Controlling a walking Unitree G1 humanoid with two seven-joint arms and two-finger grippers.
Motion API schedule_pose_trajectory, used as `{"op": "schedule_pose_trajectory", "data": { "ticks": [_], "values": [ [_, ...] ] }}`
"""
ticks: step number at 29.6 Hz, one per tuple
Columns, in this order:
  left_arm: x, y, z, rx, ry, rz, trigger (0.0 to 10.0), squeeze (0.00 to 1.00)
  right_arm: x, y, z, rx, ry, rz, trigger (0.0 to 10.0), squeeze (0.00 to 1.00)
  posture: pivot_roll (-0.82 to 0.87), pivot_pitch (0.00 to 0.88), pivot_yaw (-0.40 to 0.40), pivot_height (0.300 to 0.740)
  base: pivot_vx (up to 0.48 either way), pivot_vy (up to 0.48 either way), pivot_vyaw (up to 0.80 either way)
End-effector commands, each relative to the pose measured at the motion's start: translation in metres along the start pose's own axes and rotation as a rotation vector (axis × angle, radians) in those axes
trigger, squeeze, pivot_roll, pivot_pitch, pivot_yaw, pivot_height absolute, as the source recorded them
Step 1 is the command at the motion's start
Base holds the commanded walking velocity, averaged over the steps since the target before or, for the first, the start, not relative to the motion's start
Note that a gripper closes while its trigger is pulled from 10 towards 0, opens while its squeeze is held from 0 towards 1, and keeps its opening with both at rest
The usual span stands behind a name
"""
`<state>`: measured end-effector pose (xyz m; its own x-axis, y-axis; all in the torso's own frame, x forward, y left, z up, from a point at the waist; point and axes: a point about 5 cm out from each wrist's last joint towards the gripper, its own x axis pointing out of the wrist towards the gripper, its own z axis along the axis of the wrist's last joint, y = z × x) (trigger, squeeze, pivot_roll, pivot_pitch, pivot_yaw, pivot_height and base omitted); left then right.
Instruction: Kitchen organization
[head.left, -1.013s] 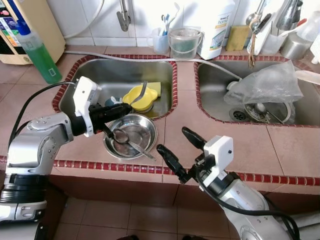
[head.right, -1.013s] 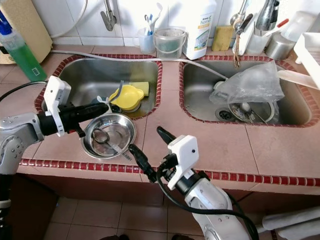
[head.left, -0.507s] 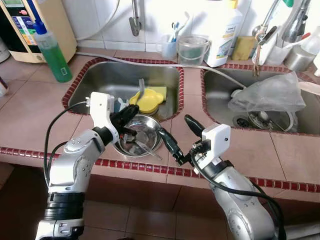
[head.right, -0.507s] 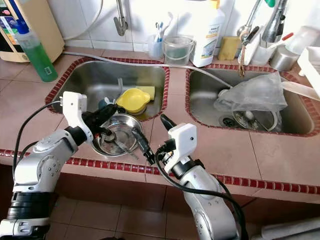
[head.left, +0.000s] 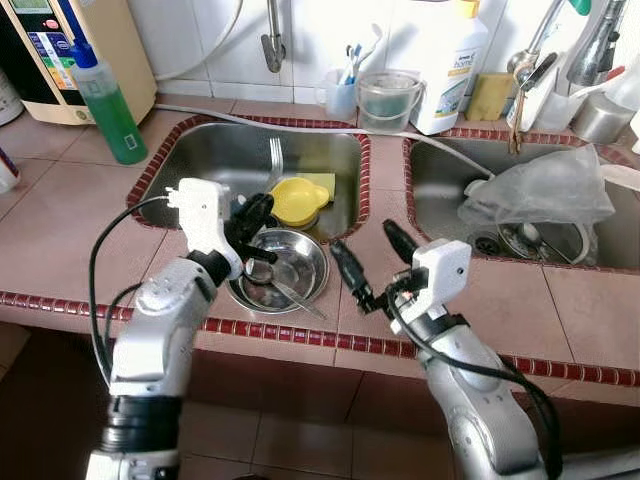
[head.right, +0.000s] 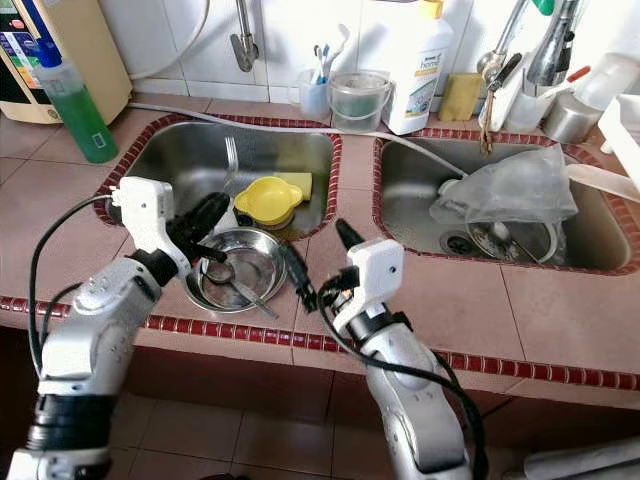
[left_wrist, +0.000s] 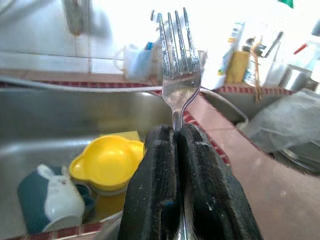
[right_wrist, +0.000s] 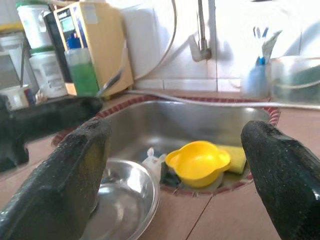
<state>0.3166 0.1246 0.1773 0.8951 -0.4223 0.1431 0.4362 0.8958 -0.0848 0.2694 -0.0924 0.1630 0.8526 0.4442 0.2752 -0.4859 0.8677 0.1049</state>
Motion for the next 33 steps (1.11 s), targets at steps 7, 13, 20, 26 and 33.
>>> {"op": "schedule_pose_trajectory", "data": {
  "ticks": [7, 13, 20, 26, 33],
  "values": [
    [-0.006, -0.006, -0.001, 0.066, -0.111, 0.123, 10.0, 0.0, 0.007, -0.011, -0.004, -0.013, -0.017, -0.069, 10.0, 0.0, 0.0, 0.046, 0.033, 0.74, 0.0, 0.0, 0.0],
    [-0.017, 0.0, -0.006, 0.079, -0.14, 0.187, 10.0, 0.0, 0.01, -0.015, -0.008, -0.047, -0.024, -0.098, 10.0, 0.0, -0.01, 0.034, 0.033, 0.74, 0.0, 0.0, 0.0],
    [-0.024, 0.003, -0.018, 0.091, -0.131, 0.221, 10.0, 0.0, 0.011, -0.019, -0.017, -0.044, -0.014, -0.136, 10.0, 0.0, 0.0, 0.026, 0.018, 0.74, 0.0, 0.0, 0.0],
    [-0.034, 0.014, -0.025, 0.122, -0.127, 0.277, 10.0, 0.0, -0.001, -0.024, -0.028, -0.088, 0.022, -0.167, 10.0, 0.0, 0.0, 0.031, 0.01, 0.74, 0.0, 0.0, 0.0],
    [-0.043, 0.026, -0.021, 0.134, -0.138, 0.302, 10.0, 0.0, -0.012, -0.051, -0.019, -0.163, -0.019, -0.302, 10.0, 0.0, -0.01, 0.027, 0.012, 0.74, 0.0, 0.0, 0.0]
  ]
}}
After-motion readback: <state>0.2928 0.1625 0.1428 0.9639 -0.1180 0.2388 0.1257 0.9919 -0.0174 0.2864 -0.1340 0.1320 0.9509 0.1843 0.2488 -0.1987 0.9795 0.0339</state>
